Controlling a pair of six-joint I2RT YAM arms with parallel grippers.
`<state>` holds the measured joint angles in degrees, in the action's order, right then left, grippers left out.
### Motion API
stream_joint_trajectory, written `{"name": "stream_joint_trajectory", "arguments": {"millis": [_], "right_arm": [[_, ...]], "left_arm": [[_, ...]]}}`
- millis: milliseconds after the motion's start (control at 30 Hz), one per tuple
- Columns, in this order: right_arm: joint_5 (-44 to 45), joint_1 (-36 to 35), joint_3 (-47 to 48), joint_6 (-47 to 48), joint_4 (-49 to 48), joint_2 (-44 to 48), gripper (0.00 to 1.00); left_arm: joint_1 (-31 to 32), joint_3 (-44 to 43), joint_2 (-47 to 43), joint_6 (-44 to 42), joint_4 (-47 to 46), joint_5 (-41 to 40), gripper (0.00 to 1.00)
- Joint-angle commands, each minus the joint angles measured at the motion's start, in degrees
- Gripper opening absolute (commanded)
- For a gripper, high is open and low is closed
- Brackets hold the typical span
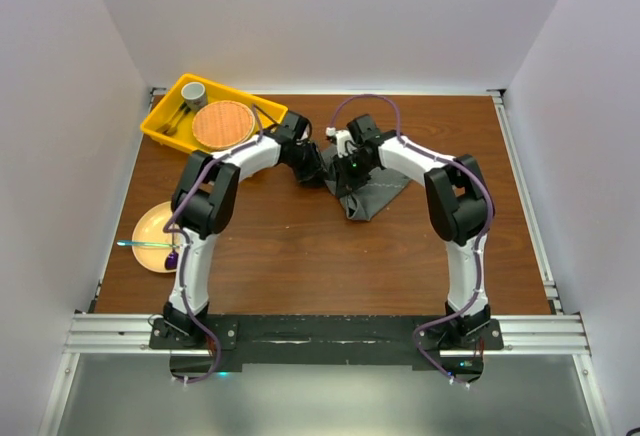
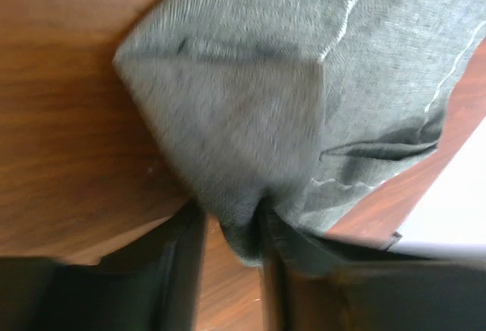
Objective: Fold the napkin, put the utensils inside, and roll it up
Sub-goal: Roll the napkin with the utensil
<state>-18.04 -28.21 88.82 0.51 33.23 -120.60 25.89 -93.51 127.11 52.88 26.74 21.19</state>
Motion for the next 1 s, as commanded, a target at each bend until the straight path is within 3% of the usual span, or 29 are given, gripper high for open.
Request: {"name": "stream_joint_trajectory", "arguments": {"millis": [0, 67, 133, 300, 433, 533, 667, 833, 933, 967], "right_arm": [[-18.9, 3.1, -4.2, -11.7, -2.6, -4.4, 0.0], [-21.9, 4.0, -5.6, -15.8, -5.0, -5.3, 0.0], [-26.4, 4.5, -6.1, -18.6, -7.4, -6.1, 0.0], [-34.9, 5.3, -10.2, -32.4, -17.3, -6.5, 0.0], [-39.4, 5.9, -16.9, -48.7, -36.4, -6.6, 0.0], [-40.5, 6.3, -19.2, -53.8, -43.6, -6.7, 0.0], [-40.3, 6.9, -19.0, -51.8, -42.5, -6.3, 0.0], [-40.8, 7.4, -18.3, -44.7, -38.1, -6.5, 0.0], [-41.8, 7.7, -18.5, -39.3, -37.8, -6.4, 0.0], [-42.1, 7.8, -18.1, -36.8, -36.8, -6.4, 0.0]], "left_arm": [[-0.3, 6.1, -7.6, -5.5, -4.2, -4.8, 0.49], [-0.3, 9.3, -10.0, -6.8, -6.4, -5.5, 0.54], [-0.3, 11.7, -13.4, -8.0, -7.5, -6.2, 0.7], [-0.4, 17.2, -18.6, -9.6, -11.3, -4.4, 0.81], [-0.4, 21.1, -18.8, -6.9, -14.6, -1.7, 0.82], [-0.4, 21.4, -18.1, -6.2, -14.4, -1.4, 0.79], [-0.4, 23.1, -18.7, -5.3, -13.7, -1.8, 0.73], [-0.4, 23.8, -18.0, -5.2, -17.4, 1.1, 0.59], [-0.4, 23.8, -16.9, -4.7, -19.9, 3.1, 0.59], [-0.4, 23.7, -15.8, -4.6, -21.0, 4.0, 0.64]]}}
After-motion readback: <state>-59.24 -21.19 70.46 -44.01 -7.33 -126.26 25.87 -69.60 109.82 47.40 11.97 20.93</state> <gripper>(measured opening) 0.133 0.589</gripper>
